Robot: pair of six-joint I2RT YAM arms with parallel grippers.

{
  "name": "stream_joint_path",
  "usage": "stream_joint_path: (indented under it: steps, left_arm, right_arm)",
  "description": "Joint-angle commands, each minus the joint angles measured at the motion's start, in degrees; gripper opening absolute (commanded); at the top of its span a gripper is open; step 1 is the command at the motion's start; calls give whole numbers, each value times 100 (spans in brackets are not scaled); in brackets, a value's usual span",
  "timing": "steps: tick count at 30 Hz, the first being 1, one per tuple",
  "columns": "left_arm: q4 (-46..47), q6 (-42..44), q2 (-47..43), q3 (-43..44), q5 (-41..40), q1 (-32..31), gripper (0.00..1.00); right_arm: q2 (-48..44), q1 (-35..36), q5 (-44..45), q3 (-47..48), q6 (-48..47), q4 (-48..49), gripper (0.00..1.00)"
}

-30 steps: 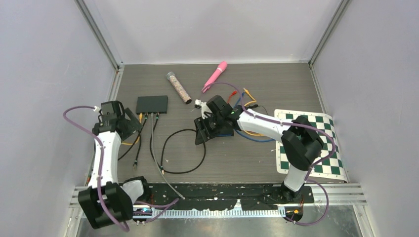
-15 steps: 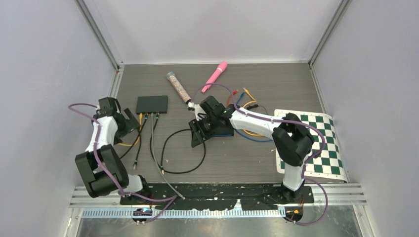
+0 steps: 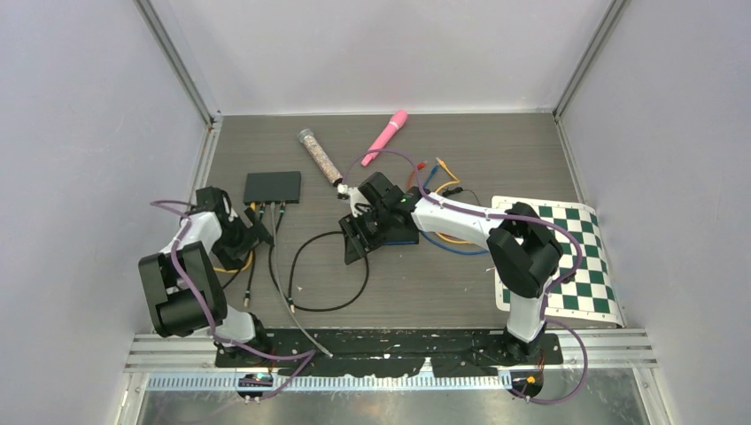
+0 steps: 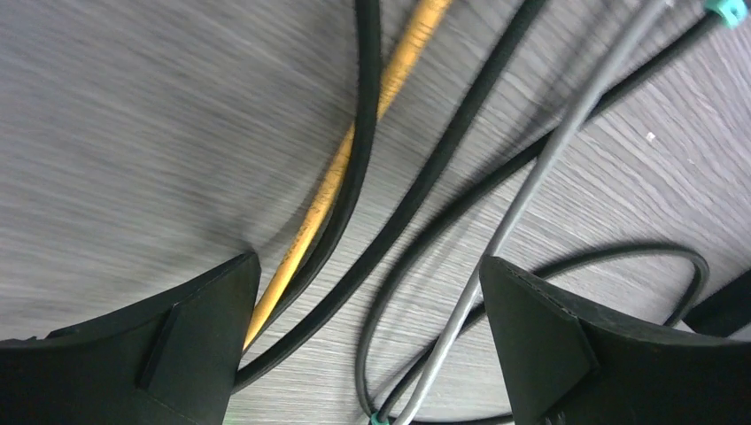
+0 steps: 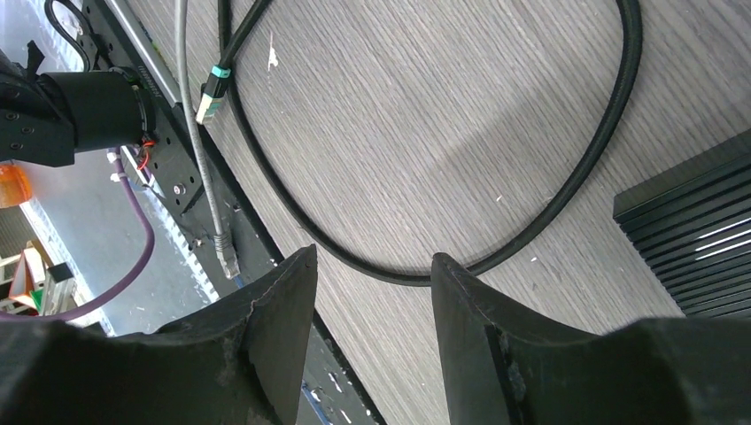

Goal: Pull the plug from the switch port
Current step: Move the switch port to the center of the board.

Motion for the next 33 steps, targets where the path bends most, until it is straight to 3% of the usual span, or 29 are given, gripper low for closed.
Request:
stream_joint_path:
  steps: [1, 9, 12, 19, 24, 33]
  left_arm:
    - [240, -140, 137, -308, 611, -379, 99]
    - [825, -526, -803, -1416, 1478, -743, 87]
    - [1030, -609, -865, -1718, 1742, -920, 75]
    - [1039, -879, -1319, -2043, 1639, -1420, 67]
    - [1181, -1227, -1336, -2065, 1666, -2166, 60]
    - [1470, -2063, -1920, -2478, 1602, -2961, 49]
  right_arm:
    - [-143, 5, 213, -74, -118, 5, 57]
    - [-401, -187, 487, -379, 123, 262, 57]
    - [-413, -234, 471, -393, 209, 330, 57]
    - [-400, -238, 463, -390, 281, 350, 57]
    - [-342, -242, 421, -369, 302, 360, 56]
    - [-323, -235, 367, -402, 296, 362, 50]
